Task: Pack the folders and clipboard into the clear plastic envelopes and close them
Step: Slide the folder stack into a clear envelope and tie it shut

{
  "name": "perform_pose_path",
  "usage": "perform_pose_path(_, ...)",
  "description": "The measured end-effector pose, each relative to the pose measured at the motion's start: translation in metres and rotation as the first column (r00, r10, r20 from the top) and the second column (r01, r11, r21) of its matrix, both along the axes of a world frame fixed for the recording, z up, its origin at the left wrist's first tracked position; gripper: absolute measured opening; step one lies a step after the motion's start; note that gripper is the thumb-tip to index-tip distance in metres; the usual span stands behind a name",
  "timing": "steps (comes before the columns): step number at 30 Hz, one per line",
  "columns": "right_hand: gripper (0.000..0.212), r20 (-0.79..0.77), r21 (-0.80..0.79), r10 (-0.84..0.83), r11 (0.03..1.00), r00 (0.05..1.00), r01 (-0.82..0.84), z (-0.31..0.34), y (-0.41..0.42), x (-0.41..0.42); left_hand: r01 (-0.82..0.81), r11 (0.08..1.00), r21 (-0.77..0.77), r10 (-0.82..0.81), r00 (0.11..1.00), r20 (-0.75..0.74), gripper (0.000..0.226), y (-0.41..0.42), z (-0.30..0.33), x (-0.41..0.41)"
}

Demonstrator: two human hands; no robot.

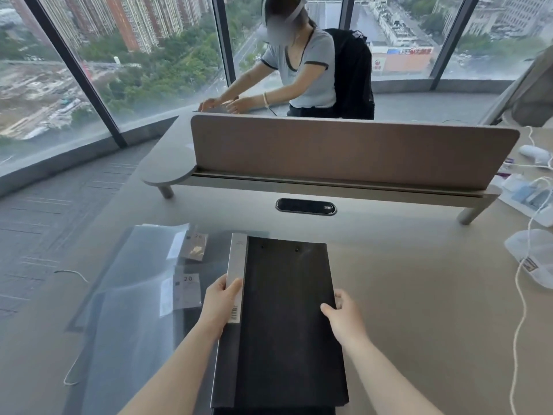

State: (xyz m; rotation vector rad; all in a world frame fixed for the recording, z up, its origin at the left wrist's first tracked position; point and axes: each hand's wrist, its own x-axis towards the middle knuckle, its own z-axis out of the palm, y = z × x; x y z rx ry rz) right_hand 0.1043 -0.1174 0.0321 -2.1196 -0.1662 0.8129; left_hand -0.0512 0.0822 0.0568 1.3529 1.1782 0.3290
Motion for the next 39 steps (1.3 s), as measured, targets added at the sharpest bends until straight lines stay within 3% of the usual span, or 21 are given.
perform_pose_path(5, 0.023, -0.038, 0.007, -0.046, 0.999, 0.998, 0.046, -0.005, 0.002, -0.011, 0.044, 0.998, 0.040, -0.039, 0.994, -0.102, 0.014, 0.000, -0.017, -0.004)
perform_pose_path(12, 0.020, -0.073, -0.105, 0.028, 0.994, 0.997, -0.035, -0.033, 0.001, -0.014, 0.118, 0.984, 0.136, -0.087, 0.973, -0.214, 0.016, -0.002, -0.029, -0.006)
perform_pose_path(20, 0.015, -0.002, -0.190, 0.030, 0.981, 1.000, -0.030, -0.040, 0.004, -0.016, 0.124, 0.965, 0.230, -0.022, 0.916, -0.401, 0.040, -0.005, -0.038, -0.011)
perform_pose_path(23, 0.010, 0.001, -0.212, 0.034, 0.977, 0.999, -0.033, -0.040, 0.007, -0.013, 0.121, 0.975, 0.184, -0.025, 0.892, -0.452, 0.044, -0.007, -0.042, -0.017)
perform_pose_path(27, 0.015, -0.052, -0.180, 0.001, 0.984, 0.999, -0.011, -0.041, 0.011, -0.009, 0.143, 0.983, 0.112, -0.079, 0.890, -0.449, 0.023, -0.015, -0.042, -0.018)
perform_pose_path(39, 0.022, -0.230, -0.068, -0.168, 0.985, 0.959, 0.156, -0.056, 0.011, 0.004, -0.019, 0.997, -0.074, -0.005, 0.951, -0.309, 0.024, -0.010, -0.048, -0.021)
